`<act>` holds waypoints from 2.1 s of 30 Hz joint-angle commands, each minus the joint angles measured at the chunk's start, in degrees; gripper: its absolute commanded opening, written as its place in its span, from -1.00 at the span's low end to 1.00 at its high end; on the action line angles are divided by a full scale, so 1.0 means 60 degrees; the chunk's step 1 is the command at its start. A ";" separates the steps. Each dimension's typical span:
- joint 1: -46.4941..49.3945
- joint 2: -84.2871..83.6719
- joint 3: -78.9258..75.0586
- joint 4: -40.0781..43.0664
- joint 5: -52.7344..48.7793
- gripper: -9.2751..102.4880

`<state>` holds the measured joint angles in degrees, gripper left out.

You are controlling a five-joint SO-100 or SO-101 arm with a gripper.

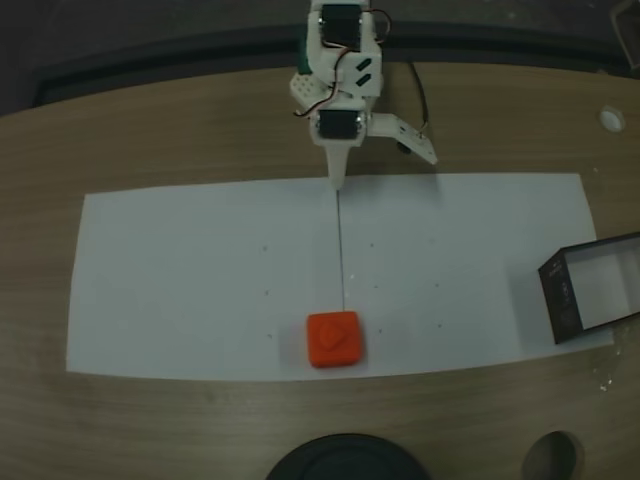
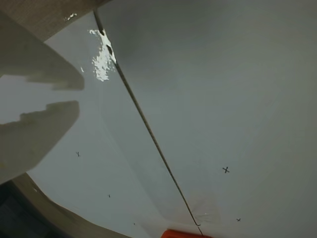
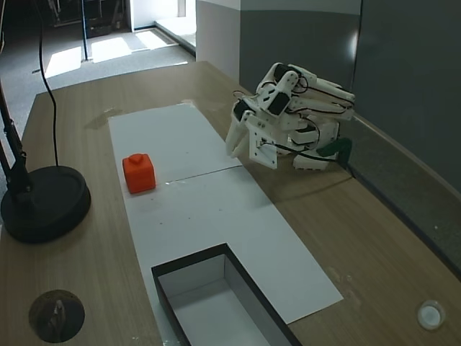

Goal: Grab a orange square and put it in the box.

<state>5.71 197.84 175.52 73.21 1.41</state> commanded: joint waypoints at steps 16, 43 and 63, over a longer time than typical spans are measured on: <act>0.0015 0.0220 -0.0601 0.0146 0.0044 -0.84; -0.0483 -0.0996 -0.3179 -0.2886 0.0044 -0.35; -0.0791 -1.8062 -1.5513 -0.0073 0.0059 -0.26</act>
<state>0.26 96.77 94.31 70.75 1.41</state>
